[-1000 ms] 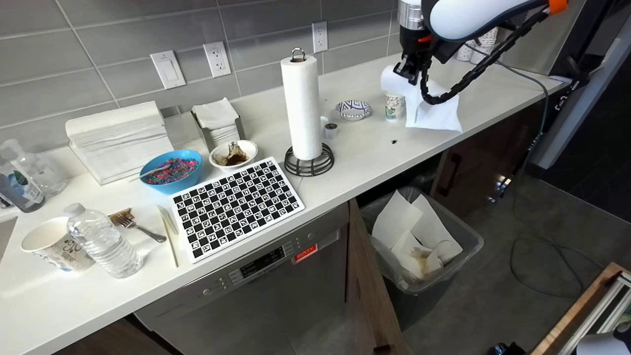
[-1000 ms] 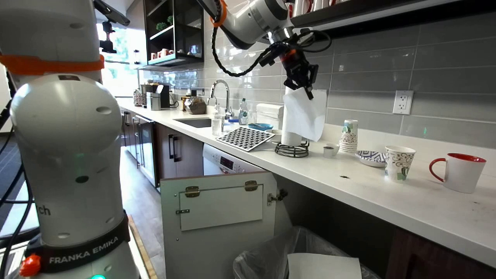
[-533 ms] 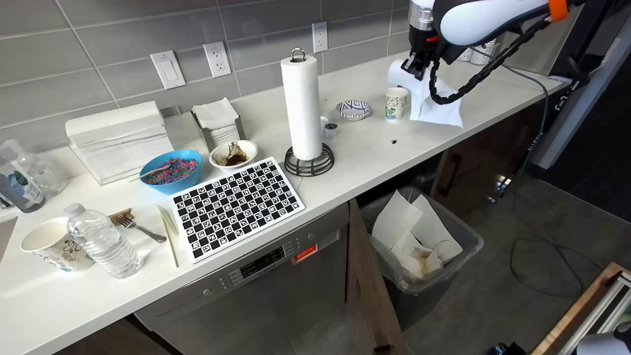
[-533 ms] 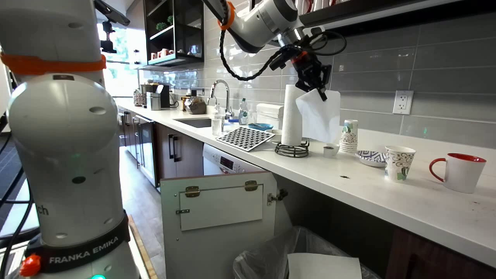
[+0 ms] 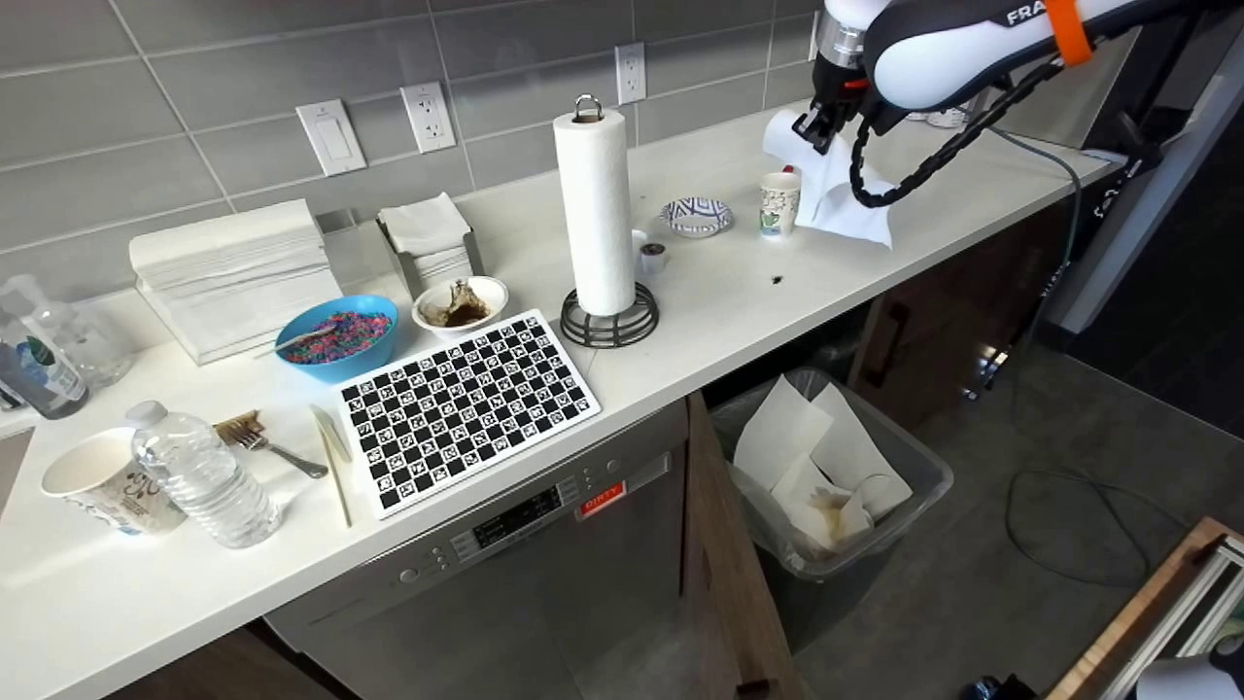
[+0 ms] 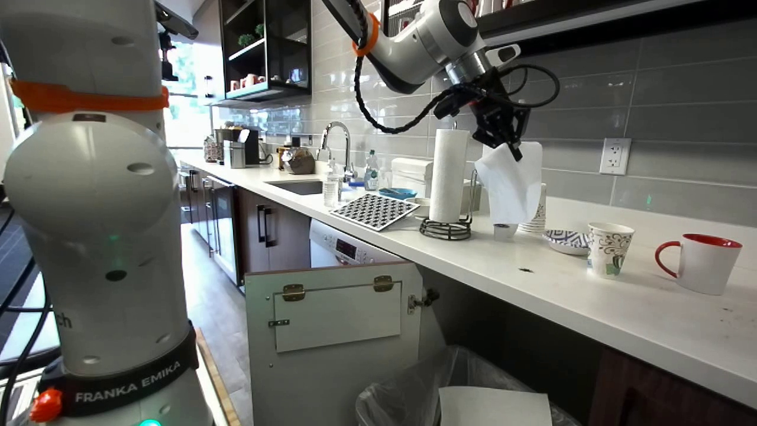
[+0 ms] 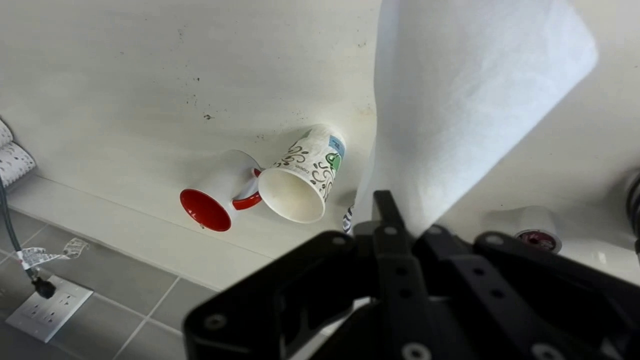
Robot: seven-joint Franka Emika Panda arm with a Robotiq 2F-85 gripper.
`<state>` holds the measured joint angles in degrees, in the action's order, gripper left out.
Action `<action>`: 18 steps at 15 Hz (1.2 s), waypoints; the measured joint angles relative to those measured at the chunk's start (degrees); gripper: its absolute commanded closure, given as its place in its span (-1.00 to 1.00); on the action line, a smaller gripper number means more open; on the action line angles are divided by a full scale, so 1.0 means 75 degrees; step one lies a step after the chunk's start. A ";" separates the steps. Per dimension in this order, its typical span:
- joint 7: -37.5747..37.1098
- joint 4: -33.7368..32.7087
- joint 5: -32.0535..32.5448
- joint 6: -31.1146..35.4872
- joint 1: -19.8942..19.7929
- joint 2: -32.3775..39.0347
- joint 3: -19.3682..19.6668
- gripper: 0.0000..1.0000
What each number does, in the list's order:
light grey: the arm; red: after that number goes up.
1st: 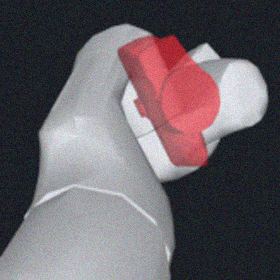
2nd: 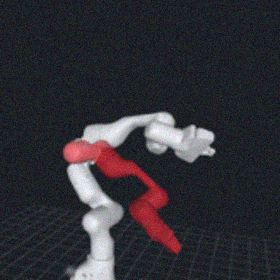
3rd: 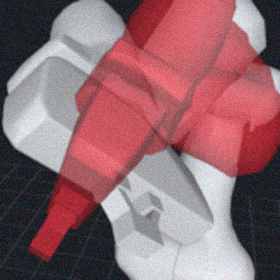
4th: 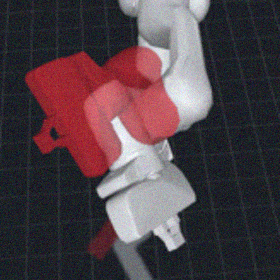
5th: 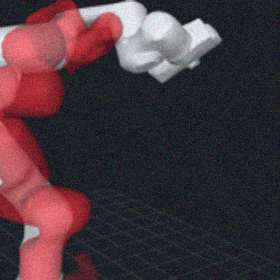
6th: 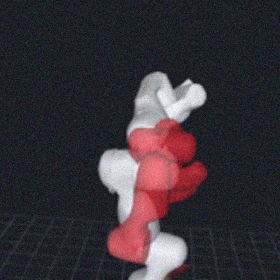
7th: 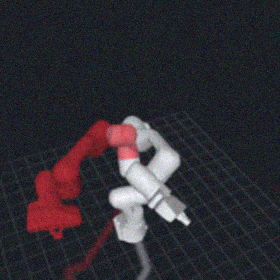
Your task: Use the white napkin to wipe the counter.
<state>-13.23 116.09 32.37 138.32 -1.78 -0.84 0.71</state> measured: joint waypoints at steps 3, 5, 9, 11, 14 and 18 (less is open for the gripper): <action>-0.0011 -0.0095 -0.0084 0.0139 -0.0021 0.0195 0.0033 0.99; -0.0039 -0.0171 -0.0161 0.0162 -0.0021 0.0336 0.0035 0.99; -0.0041 -0.0342 -0.0383 0.0171 -0.0020 0.0630 0.0036 0.99; -0.0041 -0.0421 -0.0475 0.0206 -0.0020 0.0765 0.0042 0.99; -0.0038 -0.0499 -0.0628 0.0318 -0.0020 0.0953 0.0081 0.99; -0.0033 -0.0591 -0.0733 0.0486 -0.0017 0.1133 0.0122 0.99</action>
<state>-13.48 111.65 26.88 141.96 -1.91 7.65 1.62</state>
